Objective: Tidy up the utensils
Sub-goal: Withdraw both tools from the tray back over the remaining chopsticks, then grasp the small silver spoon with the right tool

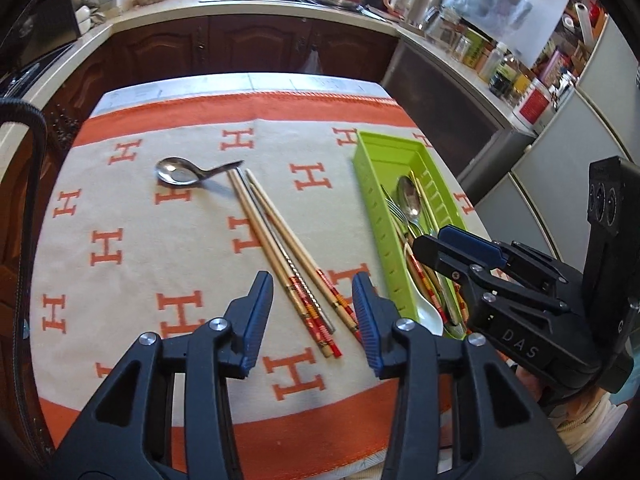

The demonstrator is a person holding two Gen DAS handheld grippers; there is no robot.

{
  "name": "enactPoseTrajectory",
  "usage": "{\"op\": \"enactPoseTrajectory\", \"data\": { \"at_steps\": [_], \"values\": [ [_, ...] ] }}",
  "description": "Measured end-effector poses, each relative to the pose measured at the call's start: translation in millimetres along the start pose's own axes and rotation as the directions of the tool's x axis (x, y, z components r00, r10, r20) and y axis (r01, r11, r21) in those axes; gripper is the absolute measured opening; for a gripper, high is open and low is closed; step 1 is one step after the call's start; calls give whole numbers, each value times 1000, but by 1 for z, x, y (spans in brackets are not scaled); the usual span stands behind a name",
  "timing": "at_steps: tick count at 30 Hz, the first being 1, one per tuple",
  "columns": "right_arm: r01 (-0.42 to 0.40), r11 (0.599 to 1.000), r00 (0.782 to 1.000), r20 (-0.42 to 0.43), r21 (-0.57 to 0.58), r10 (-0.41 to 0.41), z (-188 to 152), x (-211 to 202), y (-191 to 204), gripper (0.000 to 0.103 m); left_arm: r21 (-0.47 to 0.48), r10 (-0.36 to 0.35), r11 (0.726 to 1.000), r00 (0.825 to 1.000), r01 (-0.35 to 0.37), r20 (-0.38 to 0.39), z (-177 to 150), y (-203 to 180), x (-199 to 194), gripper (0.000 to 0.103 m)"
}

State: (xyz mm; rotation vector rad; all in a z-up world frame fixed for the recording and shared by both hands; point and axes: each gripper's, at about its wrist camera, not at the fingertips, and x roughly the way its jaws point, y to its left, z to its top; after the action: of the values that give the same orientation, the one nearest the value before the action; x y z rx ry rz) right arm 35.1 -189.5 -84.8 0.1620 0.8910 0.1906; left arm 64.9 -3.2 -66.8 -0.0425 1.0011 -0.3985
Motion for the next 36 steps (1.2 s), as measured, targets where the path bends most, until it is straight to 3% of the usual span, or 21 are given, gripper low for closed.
{"op": "enactPoseTrajectory", "data": {
  "at_steps": [12,16,21,28,36],
  "values": [
    [-66,986,998,-6,-153,65,53,21,66,35,-97,79,993,995,-73,64,21,56,-16,38],
    [-100,979,995,-43,-180,94,72,40,80,35,-120,115,987,991,-105,75,31,76,-12,38],
    [-125,970,990,-91,-207,108,94,74,95,43,-172,155,975,986,-143,61,40,111,2,38],
    [-178,958,970,-204,-225,132,119,131,109,43,-245,198,952,979,-182,41,45,159,21,38],
    [-204,956,941,-310,-212,132,150,215,115,43,-300,185,938,983,-177,1,51,196,48,38]
  ]
}}
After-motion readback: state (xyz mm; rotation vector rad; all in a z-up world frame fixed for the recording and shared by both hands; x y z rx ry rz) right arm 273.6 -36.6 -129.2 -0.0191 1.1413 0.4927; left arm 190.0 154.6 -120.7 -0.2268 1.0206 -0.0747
